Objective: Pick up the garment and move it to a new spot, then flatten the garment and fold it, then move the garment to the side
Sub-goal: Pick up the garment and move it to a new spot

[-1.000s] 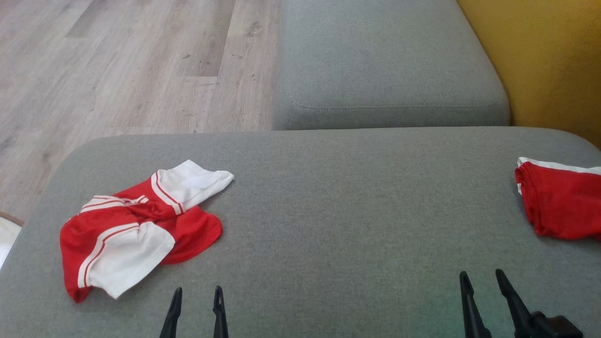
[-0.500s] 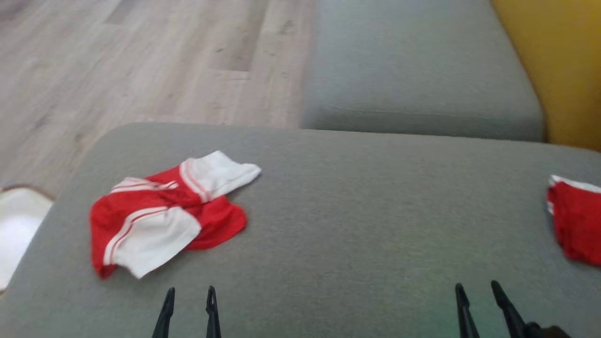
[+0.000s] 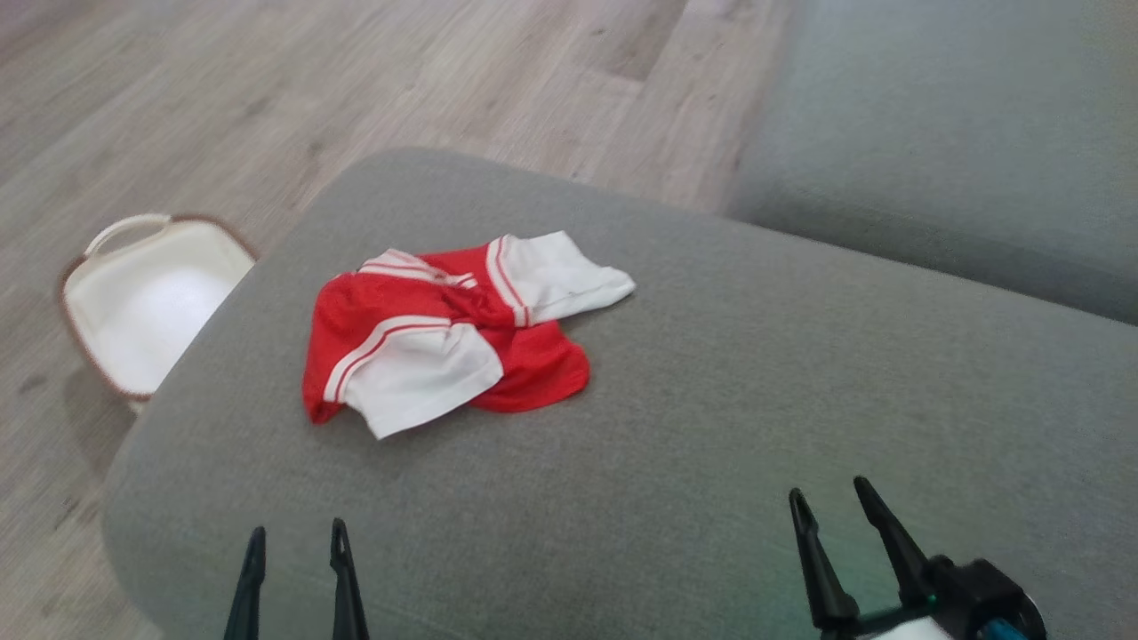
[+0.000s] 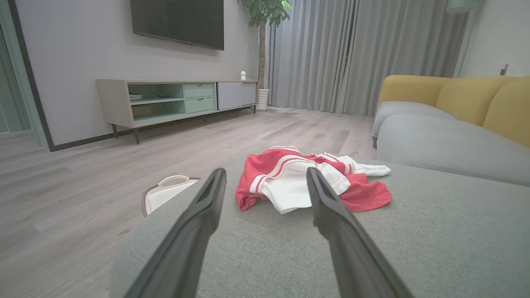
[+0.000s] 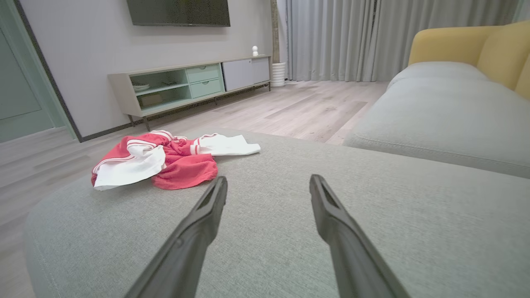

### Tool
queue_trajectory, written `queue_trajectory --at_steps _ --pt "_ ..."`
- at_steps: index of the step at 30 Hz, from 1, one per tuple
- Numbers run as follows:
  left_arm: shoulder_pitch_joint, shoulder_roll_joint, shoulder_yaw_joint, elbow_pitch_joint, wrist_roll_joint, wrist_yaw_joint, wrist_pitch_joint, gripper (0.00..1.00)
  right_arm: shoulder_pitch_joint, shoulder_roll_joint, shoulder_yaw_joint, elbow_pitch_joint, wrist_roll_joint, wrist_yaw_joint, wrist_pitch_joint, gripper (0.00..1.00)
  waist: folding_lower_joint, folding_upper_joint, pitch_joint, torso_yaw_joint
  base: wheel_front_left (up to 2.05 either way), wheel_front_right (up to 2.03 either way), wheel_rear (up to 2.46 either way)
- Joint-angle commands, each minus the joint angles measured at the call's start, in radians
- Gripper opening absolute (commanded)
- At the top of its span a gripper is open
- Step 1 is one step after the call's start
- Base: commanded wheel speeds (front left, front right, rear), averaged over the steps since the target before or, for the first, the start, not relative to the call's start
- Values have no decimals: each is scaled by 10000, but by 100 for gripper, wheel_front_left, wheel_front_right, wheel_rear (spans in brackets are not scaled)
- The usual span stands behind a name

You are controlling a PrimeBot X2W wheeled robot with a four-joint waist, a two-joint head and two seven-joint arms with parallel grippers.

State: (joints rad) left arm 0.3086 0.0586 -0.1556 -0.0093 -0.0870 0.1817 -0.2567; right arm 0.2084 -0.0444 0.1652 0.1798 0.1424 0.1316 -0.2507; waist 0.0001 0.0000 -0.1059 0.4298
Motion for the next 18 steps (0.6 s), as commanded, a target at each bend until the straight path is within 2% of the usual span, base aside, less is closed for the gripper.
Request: queue_trajectory --at_steps 1,10,13,18 --pt "-493 -71 361 -424 57 87 -51 100 -558 -261 289 -192 73 -9 -110 100 -1 0 293 271 0 0 0" --pt "-594 -47 524 -679 154 132 -51 100 -799 -507 663 54 212 -9 -110 100 -1 0 425 372 0 0 0" --pt "-1000 331 824 -691 303 -44 -51 100 -585 -571 569 30 173 -9 -110 100 -1 0 476 427 0 0 0" --pt "-2727 1285 1150 -328 396 -695 -51 100 -130 -786 280 -204 11 -9 -110 100 -1 0 867 606 0 0 0"
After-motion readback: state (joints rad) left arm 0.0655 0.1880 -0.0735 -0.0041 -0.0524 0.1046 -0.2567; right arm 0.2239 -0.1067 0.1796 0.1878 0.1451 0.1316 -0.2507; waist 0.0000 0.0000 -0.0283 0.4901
